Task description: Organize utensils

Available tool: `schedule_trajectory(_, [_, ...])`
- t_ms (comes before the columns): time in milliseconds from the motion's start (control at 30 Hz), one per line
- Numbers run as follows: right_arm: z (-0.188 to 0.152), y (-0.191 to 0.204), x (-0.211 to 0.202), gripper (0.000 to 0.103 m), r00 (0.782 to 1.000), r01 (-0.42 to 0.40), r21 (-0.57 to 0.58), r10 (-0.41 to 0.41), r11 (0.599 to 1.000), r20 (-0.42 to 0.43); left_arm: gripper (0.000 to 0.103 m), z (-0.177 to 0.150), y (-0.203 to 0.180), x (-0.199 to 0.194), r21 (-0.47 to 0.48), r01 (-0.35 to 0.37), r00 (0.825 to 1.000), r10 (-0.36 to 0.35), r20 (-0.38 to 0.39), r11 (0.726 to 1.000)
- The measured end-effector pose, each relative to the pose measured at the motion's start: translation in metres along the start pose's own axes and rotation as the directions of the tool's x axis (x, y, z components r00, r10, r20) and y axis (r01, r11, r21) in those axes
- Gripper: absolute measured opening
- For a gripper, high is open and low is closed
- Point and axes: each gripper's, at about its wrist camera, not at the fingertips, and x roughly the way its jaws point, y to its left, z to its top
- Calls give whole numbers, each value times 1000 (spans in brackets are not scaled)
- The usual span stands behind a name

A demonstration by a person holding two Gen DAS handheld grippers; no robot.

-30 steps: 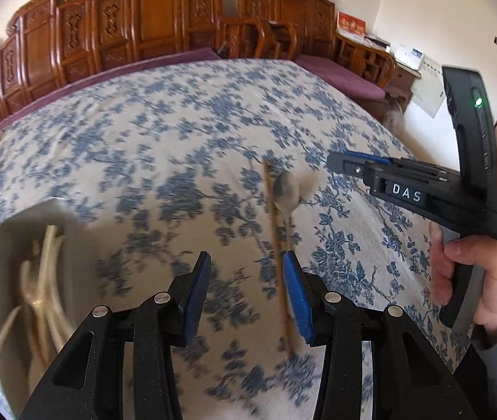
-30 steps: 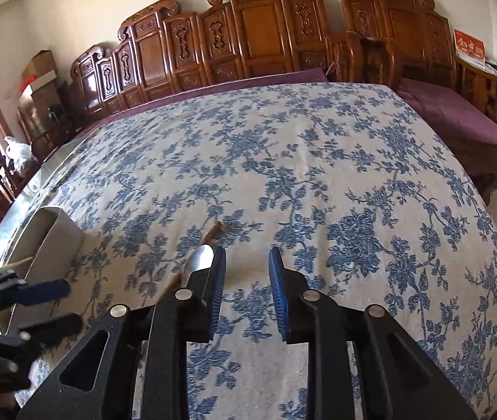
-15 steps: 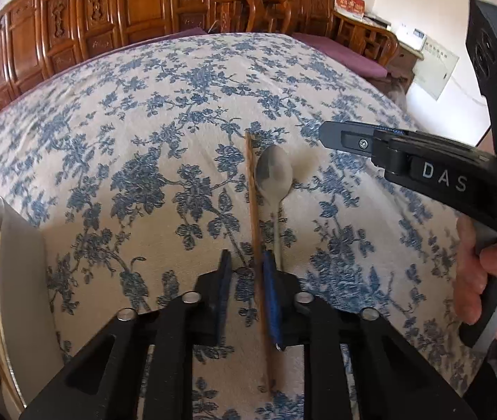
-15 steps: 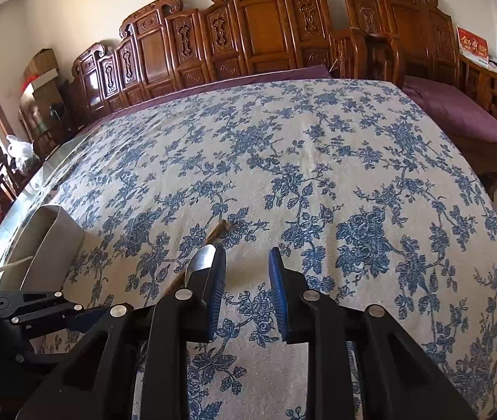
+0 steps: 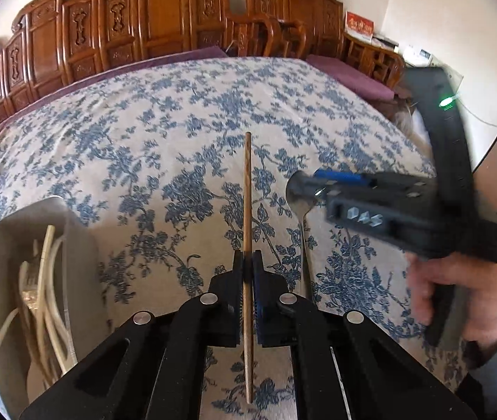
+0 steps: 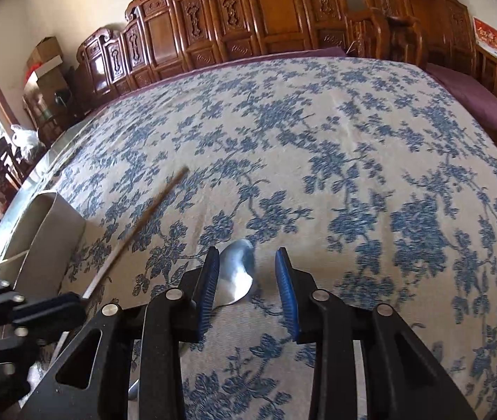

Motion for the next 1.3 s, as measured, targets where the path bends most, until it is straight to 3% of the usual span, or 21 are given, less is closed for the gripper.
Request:
schedule_trajectory(167, [1, 12, 8, 33, 1000, 23, -50, -23, 998, -9, 4, 1, 2, -16, 2, 4, 1000, -4, 22, 1000])
schedule_trajectory(233, [2, 15, 10, 11, 999, 34, -68, -35, 997, -15, 4, 1, 4, -22, 1, 1, 1000, -1, 30, 1000])
schedule_trajectory(267, [2, 16, 11, 8, 999, 27, -69, -28, 997, -21, 4, 1, 5, -25, -1, -1, 999, 1, 33, 1000])
schedule_trajectory(433, [6, 17, 8, 5, 1000, -5, -54, 3, 999, -26, 4, -1, 12, -43, -11, -15, 998, 16, 56, 1000])
schedule_trajectory(867, [17, 51, -30, 4, 994, -92, -84, 97, 992, 52, 4, -14, 56, -92, -73, -96, 990, 102, 95, 993])
schedule_trajectory(1300, [19, 83, -45, 4, 983, -147, -126, 160, 981, 94, 4, -40, 103, -107, -102, -179, 982, 185, 47, 979])
